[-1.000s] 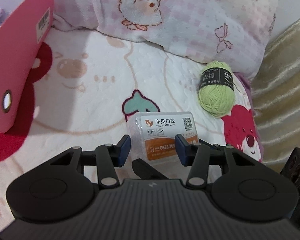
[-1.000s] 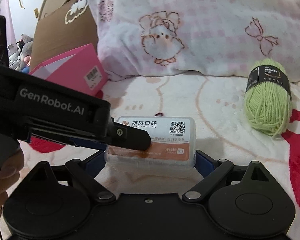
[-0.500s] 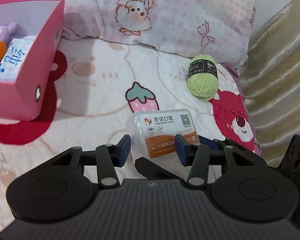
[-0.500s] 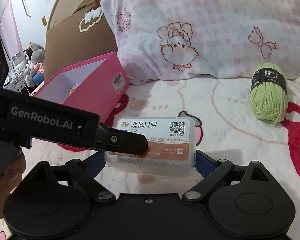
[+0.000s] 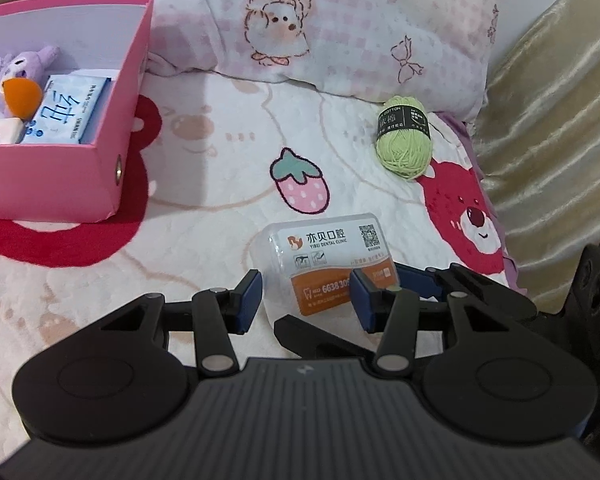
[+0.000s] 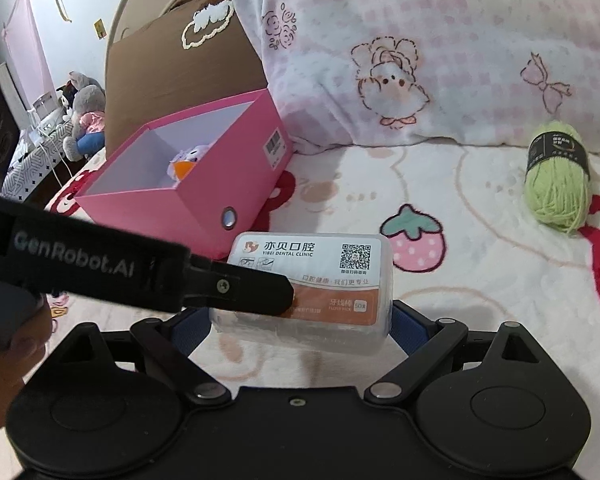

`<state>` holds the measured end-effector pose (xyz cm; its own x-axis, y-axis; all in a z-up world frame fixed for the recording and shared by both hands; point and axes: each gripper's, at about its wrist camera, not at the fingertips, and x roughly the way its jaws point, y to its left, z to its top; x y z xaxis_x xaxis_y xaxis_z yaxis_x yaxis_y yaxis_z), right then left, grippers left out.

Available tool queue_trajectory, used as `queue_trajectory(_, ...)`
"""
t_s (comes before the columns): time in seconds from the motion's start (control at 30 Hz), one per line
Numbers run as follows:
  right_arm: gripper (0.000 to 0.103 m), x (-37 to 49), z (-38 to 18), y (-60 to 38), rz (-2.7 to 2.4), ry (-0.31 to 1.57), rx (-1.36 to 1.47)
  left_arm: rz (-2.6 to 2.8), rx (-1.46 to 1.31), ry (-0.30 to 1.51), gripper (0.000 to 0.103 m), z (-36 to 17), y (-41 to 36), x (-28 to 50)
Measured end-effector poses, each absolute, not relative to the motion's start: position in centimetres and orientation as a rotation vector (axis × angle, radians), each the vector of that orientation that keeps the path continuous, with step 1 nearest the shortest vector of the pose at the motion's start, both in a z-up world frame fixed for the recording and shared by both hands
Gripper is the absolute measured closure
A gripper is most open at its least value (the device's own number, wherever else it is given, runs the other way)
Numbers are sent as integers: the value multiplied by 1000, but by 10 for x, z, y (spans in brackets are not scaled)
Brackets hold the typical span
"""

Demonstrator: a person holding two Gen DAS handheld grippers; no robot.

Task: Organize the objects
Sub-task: 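Carry the plastic box with both grippers over the pink box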

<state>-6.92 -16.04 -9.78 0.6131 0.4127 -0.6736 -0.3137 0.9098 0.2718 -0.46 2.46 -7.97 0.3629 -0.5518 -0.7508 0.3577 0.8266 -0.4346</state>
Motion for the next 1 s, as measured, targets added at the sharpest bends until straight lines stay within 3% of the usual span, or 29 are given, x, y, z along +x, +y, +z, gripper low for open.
queue_trajectory(1.0, 8, -104, -31, -93, 530, 783, 23, -538, -243, 1005, 56, -18, 106, -40)
